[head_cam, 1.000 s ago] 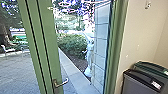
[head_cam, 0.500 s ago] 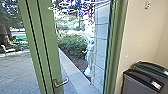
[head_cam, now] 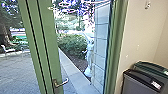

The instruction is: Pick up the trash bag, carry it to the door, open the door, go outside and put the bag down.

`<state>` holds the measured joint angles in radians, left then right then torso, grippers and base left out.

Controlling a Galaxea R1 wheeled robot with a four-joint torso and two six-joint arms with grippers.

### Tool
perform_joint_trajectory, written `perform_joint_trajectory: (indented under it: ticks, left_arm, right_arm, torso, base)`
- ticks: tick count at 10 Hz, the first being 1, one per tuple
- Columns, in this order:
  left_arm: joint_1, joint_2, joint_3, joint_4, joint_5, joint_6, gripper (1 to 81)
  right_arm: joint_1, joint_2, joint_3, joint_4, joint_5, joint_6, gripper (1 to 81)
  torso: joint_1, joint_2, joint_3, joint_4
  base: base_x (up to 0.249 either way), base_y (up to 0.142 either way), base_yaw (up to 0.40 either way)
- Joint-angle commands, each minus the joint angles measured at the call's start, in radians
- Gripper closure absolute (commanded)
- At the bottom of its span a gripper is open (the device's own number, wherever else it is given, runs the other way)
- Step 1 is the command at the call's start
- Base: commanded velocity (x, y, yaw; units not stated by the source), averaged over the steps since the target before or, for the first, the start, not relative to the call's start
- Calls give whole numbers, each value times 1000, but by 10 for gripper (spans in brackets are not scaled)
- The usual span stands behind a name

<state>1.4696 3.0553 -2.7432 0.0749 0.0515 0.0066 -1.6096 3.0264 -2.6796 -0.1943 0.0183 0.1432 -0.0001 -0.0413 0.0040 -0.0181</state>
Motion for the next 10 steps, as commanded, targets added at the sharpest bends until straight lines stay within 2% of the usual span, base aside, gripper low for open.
perform_joint_trajectory:
  ticks: [1,10]
  left_arm:
    - [-62,1,2,-4,47,4,811]
    - [-67,-1,2,0,53,7,811]
  right_arm:
    - [49,-12,32,9,-46,7,10]
    - [50,-1,26,-2,-49,-1,10]
  torso:
    - [0,0,0,0]
    - [0,0,0,0]
  base:
    - [0,0,0]
    - [0,0,0]
